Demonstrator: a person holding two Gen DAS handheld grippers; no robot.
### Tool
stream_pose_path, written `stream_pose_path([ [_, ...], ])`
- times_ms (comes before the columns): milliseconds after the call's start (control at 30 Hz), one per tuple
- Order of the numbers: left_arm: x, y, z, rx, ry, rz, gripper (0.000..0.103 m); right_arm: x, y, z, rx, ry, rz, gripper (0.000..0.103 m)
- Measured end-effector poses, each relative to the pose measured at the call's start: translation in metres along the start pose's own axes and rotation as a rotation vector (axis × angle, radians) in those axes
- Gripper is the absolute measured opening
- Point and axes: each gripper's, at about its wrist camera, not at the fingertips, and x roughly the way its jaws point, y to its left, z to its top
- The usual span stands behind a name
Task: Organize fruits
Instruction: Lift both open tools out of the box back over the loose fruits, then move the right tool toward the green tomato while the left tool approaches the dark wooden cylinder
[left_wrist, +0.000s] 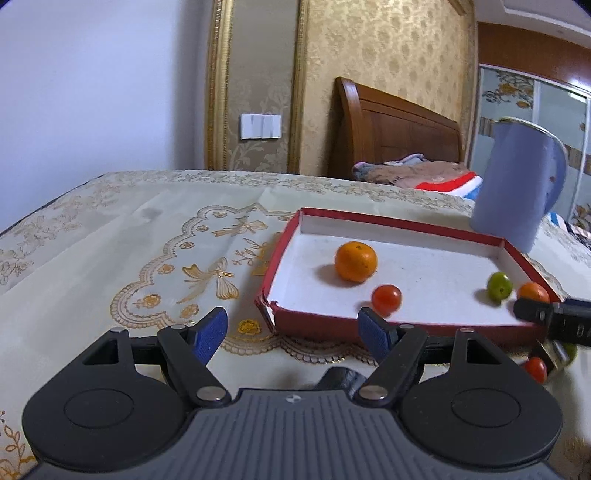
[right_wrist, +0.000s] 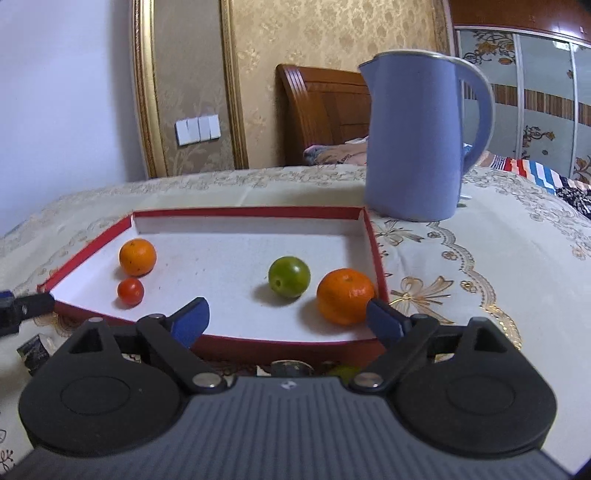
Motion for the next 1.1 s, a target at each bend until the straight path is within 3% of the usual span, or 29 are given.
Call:
stream_pose_path([
  [300, -0.013, 0.003, -0.015, 0.078, -0.008, -0.008, 0.078, -0.019, -0.014, -0.01, 0.053, -0.01, 0.012, 0.096],
  [367, -0.014, 0.007, -0.017, 0.06, -0.007, -0.022, 0.085, -0.025, -0.015, -0.014, 0.05, -0.012, 0.009, 0.096],
  [633, -0.009, 0.033, -0.018, -0.078, 0.037, -0.074, 0.085, -0.059, -0.043, -0.035, 0.126, -0.015, 0.023, 0.097],
  [767, -0.011, 0.027, -0.019, -0.05, 0.027, -0.063, 0.086, -0.065, -0.052, -0.04, 0.131, 0.008, 0.005, 0.097],
  [933, -0.011, 0.025, -0.019, -0.038, 0.025, -0.058, 0.088, -0.068, -0.036, -0.04, 0.027, 0.01, -0.042, 0.096],
  [1100, -0.01, 0.027, -0.02, -0.046, 0.033, -0.059, 0.091, -0.068, -0.042, -0.04, 0.04, 0.021, -0.081, 0.094],
])
